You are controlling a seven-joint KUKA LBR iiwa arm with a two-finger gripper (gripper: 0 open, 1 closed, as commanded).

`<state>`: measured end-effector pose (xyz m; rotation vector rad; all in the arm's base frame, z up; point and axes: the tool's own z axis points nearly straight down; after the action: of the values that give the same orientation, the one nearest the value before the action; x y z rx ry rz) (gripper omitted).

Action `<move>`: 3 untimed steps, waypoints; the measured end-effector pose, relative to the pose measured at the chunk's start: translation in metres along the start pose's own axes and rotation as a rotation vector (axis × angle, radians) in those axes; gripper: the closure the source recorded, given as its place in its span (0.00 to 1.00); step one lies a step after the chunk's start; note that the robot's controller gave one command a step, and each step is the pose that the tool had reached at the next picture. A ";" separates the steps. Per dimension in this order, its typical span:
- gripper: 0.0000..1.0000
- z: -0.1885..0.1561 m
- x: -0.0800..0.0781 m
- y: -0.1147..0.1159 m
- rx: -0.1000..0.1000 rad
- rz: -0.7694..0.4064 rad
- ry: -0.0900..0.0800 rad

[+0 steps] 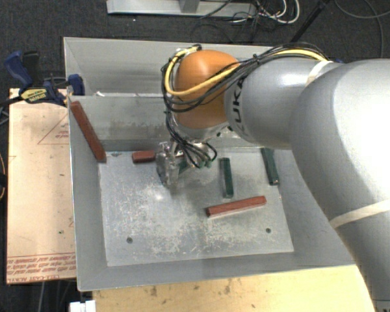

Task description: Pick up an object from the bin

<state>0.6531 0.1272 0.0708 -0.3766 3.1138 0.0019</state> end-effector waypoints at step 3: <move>0.00 -0.015 0.006 -0.033 -0.002 -0.038 0.003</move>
Offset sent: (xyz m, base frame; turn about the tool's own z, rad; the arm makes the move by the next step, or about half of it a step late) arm 0.0000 0.0000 0.0000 0.0000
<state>0.6545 0.0941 0.0862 -0.4366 3.1091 0.0035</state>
